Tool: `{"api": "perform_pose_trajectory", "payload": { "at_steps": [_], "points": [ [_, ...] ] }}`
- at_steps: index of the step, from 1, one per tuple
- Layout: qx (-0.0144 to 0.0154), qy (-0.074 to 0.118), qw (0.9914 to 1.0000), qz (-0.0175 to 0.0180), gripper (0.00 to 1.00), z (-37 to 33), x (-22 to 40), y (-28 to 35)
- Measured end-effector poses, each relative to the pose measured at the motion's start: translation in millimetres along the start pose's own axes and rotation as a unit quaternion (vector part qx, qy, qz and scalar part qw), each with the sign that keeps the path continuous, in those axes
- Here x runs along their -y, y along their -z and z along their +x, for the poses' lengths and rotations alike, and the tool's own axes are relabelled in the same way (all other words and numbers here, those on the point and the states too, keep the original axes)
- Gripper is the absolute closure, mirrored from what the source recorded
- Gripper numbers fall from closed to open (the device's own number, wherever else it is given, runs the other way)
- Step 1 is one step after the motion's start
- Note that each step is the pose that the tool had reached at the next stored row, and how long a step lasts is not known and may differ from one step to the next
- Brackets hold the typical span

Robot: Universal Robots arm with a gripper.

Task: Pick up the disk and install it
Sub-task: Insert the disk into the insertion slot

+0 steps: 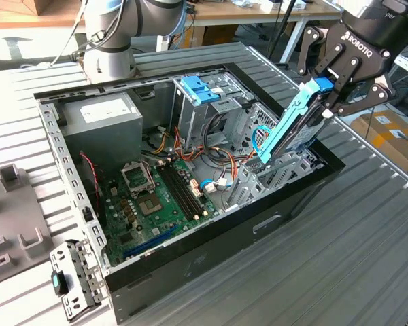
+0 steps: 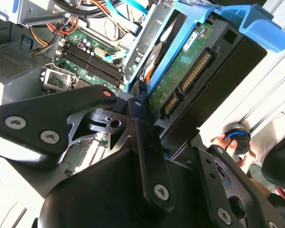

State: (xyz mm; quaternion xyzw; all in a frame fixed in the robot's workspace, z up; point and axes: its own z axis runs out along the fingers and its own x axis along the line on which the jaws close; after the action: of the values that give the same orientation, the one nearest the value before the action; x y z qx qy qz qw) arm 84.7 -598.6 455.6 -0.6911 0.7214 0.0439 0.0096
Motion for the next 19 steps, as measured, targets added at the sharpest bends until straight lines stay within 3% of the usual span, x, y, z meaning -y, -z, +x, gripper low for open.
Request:
{"api": "perform_pose_trajectory", "payload": {
  "at_steps": [11, 19],
  "points": [
    [0.0001, 0.001, 1.00000, -0.0001, 0.64, 0.8, -1.7, -8.9],
    [-0.0010, 0.019, 0.99982, -0.0014, 0.64, 1.0, -3.3, -13.2]
  ]
}}
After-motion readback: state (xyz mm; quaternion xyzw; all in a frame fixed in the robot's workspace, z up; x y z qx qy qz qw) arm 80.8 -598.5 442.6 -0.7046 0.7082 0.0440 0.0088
